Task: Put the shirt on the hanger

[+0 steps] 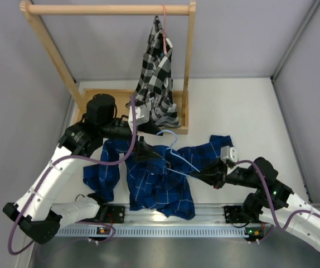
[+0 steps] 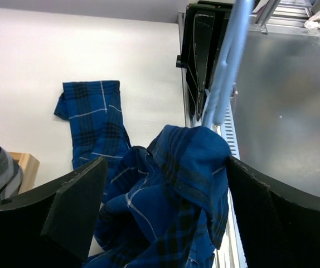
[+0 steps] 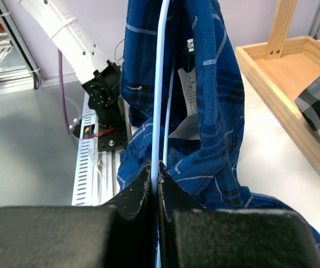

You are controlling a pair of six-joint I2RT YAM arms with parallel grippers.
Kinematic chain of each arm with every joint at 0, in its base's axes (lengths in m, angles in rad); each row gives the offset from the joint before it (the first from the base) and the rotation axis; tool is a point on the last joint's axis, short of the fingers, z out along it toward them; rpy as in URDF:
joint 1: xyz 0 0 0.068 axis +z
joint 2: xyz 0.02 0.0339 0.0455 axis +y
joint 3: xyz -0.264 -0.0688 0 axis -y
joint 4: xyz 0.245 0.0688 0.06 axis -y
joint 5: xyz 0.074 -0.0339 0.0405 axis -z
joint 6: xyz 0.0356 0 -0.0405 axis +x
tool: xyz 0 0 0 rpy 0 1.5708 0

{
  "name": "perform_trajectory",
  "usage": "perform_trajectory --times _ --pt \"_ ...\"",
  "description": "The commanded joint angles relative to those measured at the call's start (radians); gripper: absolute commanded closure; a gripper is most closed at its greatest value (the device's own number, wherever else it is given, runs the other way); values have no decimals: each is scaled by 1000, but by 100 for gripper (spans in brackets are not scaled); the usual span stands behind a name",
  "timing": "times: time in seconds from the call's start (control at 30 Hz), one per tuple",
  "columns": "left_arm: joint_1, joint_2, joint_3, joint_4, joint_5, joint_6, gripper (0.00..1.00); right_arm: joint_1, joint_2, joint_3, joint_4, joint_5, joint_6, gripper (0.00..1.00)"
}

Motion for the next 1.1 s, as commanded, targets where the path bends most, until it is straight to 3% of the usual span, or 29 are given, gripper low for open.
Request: perform_trajectory --times 0.0,0.1,0.23,0.3,0.47,0.53,0.63,0.83,0.9,0.97,1.03,1.07 --pt "-1 12 46 -17 59 20 8 8 -25 55 26 -26 -14 100" --pt "-1 3 42 -26 70 25 17 8 -37 61 29 -28 -5 100" --pt "-1 -3 22 -54 75 40 21 8 -57 64 27 -28 -11 100" --pt "-3 2 17 -55 89 40 30 8 -58 64 24 -25 -19 100" --pt "-3 20 22 -57 145 29 42 8 -45 78 30 -35 -16 100" --pt "-3 22 22 -55 151 28 43 8 -39 89 30 -43 -16 100" --pt "-3 35 32 -55 159 3 35 8 -28 115 29 -52 -22 100" --pt "-3 38 34 -55 170 -7 46 8 38 191 -11 -90 -48 100" --pt "-4 40 26 -57 162 -15 66 8 52 204 -5 -90 -51 100" --pt "-6 28 14 -55 164 -10 72 8 78 219 4 -87 -65 100" --pt "-6 16 -1 -58 149 2 100 8 101 242 -6 -72 -80 100" --pt "-4 -3 -8 -58 121 11 100 8 122 263 -13 -69 -89 100"
